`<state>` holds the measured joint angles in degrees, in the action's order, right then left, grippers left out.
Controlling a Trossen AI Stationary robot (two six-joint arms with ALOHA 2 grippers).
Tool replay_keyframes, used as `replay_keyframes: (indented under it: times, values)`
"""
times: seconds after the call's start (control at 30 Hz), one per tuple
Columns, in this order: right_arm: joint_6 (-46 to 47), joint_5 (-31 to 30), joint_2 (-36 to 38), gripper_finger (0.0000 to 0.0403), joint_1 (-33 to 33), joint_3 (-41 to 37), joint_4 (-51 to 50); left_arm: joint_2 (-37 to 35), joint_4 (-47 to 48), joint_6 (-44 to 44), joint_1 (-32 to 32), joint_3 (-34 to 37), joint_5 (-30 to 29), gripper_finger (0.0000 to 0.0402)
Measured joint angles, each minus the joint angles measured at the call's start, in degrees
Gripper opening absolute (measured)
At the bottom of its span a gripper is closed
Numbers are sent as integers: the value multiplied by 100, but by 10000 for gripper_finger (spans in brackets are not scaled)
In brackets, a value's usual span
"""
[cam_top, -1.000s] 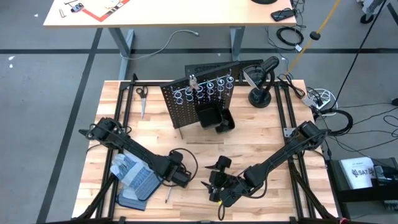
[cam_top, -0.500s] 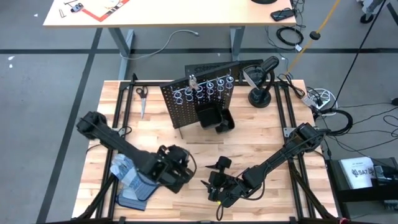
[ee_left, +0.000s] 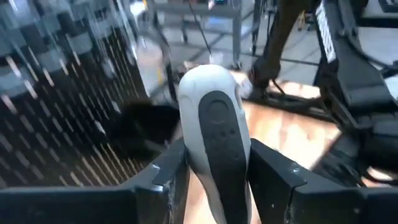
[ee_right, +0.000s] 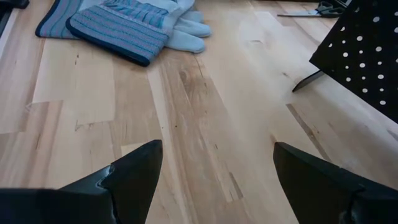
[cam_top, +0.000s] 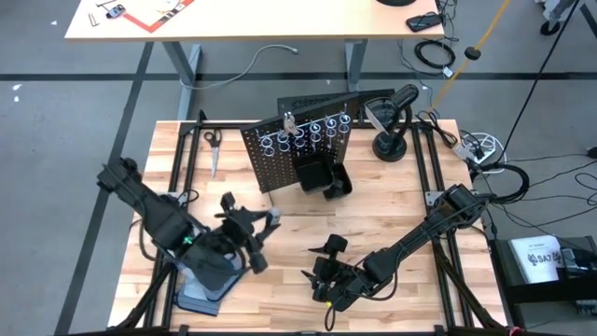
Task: Hang tools onto peg board
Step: Hang the gray screwdriver on the black pegboard
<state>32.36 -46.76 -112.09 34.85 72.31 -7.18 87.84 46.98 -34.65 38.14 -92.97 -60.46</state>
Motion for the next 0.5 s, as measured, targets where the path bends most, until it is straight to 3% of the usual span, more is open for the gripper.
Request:
replay_keyframes:
  times: [0.37, 0.5]
  values:
    - [0, 0, 0, 301, 0, 0, 0, -399, -1315, 4031, -465, -555, -1655, 140]
    - [0, 2, 0, 301, 0, 0, 0, -606, -2081, 4913, -797, -550, -1609, 140]
